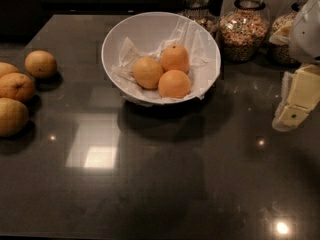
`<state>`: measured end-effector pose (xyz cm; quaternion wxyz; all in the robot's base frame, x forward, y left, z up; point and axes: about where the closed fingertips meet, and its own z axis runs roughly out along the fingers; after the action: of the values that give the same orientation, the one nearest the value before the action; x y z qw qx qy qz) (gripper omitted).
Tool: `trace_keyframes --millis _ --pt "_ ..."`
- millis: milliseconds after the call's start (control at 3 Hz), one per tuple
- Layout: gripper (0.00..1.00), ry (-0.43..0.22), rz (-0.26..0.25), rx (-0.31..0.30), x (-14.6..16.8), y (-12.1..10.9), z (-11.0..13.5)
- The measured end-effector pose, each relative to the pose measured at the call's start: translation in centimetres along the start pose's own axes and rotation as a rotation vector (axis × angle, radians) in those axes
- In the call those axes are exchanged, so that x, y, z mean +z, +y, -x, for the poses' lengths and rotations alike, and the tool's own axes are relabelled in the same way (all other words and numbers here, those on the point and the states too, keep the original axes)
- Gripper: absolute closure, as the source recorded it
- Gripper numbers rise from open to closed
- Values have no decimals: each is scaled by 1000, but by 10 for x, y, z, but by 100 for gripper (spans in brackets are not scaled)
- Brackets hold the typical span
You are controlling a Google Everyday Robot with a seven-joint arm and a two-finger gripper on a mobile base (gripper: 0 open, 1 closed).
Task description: Pick orange from white bowl
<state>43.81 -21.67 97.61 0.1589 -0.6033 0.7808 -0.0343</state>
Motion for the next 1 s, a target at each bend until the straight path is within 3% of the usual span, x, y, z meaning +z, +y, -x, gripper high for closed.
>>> trace_keyframes --millis 333,667,1000 --pt "0 0 0 0 0 0 0" --pt "0 -23 -22 2 15 -6 19" --pt "0 -106 -68 -8 43 -32 77"
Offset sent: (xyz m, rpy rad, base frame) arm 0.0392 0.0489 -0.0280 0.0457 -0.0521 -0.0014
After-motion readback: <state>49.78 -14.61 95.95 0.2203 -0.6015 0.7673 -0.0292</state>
